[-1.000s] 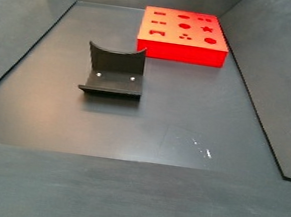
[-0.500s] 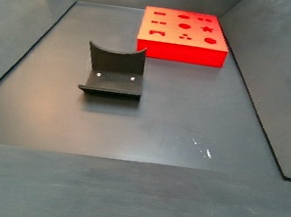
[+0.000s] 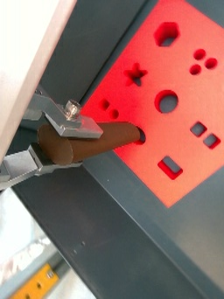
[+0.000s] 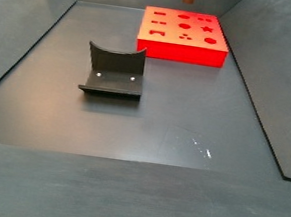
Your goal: Insert the oval object.
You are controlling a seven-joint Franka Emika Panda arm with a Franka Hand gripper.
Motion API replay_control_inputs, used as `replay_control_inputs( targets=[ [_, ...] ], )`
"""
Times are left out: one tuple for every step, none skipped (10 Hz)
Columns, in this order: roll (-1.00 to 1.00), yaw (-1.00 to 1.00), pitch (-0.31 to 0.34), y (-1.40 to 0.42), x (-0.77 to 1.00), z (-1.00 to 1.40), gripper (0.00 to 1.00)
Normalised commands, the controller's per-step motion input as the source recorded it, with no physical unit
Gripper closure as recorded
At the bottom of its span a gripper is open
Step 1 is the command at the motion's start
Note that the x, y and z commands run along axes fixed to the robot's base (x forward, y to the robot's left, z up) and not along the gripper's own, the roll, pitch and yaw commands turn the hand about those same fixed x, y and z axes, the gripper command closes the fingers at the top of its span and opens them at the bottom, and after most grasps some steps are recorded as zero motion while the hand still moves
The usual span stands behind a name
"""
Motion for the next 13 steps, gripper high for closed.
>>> replay_control_inputs(
  targets=[
    [0.01,0.00,0.000,-0.01,0.00,0.00,1.00],
    [0.00,-0.09,0.033,-0.07,0.39,-0.09,1.00],
    [0.00,-0.19,0.000,-0.04,0.39,-0.15,1.00],
    [-0.02,-0.12,-0.057,0.00,0.27,-0.24,1.00],
    [-0.02,-0.20,-0.090,0.00,0.15,-0.34,1.00],
    [0.00,-0.31,-0.093,-0.02,0.00,-0.35,1.00],
    [-0.02,-0.67,-0.063,-0.02,0.00,-0.33,1.00],
    [0.00,-0.71,-0.030,0.00,0.00,-0.21,1.00],
    [-0.01,-0.34,-0.027,0.05,0.06,-0.12,1.00],
    [0.00,-0.10,0.000,0.00,0.00,-0.06,1.00],
    [0.00,-0.31,0.000,0.00,0.00,-0.04,1.00],
    [-0.02,-0.24,-0.030,-0.10,-0.03,-0.10,1.00],
    [0.00,-0.14,-0.020,-0.17,0.00,-0.11,1.00]
  ],
)
